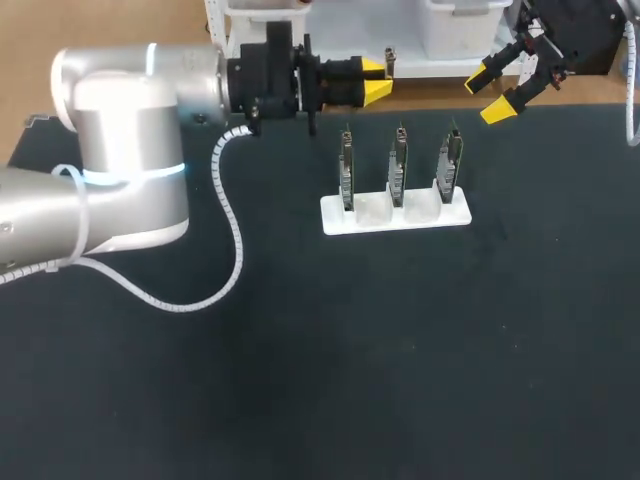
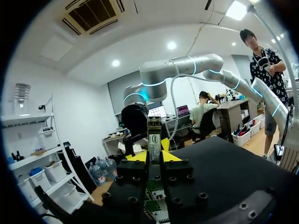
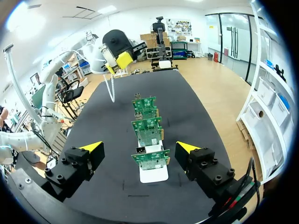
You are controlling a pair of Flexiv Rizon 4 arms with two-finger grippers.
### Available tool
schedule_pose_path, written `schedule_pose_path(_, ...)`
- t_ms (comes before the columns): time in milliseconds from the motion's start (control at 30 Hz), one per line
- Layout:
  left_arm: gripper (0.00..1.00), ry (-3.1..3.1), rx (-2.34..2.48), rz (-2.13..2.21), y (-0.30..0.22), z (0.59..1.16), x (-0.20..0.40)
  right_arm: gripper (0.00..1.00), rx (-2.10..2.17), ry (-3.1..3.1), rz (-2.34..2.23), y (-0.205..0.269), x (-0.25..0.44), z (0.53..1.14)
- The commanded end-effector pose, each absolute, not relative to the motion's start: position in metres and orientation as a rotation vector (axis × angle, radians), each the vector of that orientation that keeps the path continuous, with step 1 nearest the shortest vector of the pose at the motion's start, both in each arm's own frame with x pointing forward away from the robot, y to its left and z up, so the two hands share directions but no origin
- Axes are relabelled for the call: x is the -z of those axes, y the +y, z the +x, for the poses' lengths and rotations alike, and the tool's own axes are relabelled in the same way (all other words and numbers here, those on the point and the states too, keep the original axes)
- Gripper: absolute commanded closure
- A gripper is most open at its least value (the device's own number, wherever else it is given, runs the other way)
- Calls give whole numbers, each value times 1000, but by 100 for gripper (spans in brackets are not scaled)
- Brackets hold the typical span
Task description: Pick up the optical module with the left hand, and insert it into the network port with the right hand.
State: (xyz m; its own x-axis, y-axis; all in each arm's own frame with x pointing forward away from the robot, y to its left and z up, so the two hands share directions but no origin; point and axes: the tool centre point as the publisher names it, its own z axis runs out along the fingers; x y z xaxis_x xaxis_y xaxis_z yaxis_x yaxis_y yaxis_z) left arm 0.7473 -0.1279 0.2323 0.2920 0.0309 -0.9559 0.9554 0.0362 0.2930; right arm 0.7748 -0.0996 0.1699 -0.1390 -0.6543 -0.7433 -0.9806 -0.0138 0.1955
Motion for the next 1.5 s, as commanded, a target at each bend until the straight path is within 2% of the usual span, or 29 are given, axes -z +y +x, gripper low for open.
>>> schedule_pose_path(33,100,1004,985,1373,-132,758,-233,0,-981,1829,-1692,-100,-170,772)
schedule_pose_path(633,100,1074,967,1339,-122,747,-229,0,-981,1829,-1692,-100,-170,772)
schedule_pose_path(933,100,1098,1114,1259,-124,742,-223,0,-981,1829,-1692,-100,-170,772)
schedule_pose_path(1500,100,1234,1127,1462,-138,762,-245,0,-981,1829,-1692,-100,-170,772)
